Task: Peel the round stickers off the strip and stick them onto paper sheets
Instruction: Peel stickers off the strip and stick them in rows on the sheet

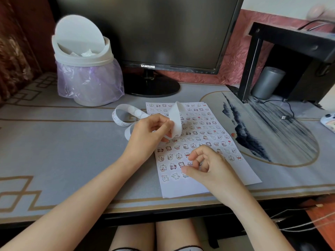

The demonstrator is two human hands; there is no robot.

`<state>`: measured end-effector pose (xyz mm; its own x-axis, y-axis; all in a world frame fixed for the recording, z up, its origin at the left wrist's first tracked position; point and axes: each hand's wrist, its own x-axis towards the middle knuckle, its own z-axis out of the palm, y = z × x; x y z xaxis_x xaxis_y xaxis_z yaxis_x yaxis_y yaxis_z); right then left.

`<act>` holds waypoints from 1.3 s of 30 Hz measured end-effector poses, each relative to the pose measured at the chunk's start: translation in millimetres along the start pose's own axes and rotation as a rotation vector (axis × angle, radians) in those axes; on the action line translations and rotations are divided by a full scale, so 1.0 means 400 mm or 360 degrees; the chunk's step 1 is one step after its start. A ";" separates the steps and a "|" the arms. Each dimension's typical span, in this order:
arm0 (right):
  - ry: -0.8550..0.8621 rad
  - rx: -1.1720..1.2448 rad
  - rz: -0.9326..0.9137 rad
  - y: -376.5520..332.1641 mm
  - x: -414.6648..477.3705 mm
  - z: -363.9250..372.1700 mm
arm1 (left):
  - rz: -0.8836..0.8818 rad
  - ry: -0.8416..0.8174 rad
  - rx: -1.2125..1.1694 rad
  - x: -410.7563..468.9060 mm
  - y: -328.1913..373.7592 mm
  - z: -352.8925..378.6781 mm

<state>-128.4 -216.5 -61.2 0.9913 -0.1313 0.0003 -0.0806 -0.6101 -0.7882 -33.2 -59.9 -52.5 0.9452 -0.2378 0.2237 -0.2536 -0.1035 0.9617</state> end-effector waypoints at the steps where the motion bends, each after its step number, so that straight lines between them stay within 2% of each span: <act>1: -0.0035 0.0028 0.0006 0.002 0.000 -0.002 | 0.0001 -0.0003 -0.0008 0.000 0.000 0.000; 9: -0.0163 0.0064 -0.0040 0.007 0.012 -0.018 | 0.0033 0.0003 -0.0053 0.001 0.001 -0.001; 16: 0.0180 0.0301 -0.0255 -0.050 0.072 -0.049 | 0.0079 0.0007 -0.0098 0.004 0.001 -0.004; 23: 0.0158 0.0404 -0.0408 -0.076 0.126 -0.008 | 0.0130 0.0075 -0.0158 0.004 0.007 -0.006; 29: 0.0277 0.0555 -0.0470 -0.066 0.135 -0.001 | 0.0096 0.0021 -0.0212 0.002 0.010 -0.005; 39: 0.0355 0.0490 -0.0518 -0.055 0.140 -0.003 | 0.0091 -0.0054 -0.0101 0.001 0.003 -0.001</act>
<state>-71.4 -211.2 -43.2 0.9109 -0.1569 0.3816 0.2970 -0.3928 -0.8703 -33.1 -59.8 -51.2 0.9217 -0.2746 0.2739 -0.2924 -0.0278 0.9559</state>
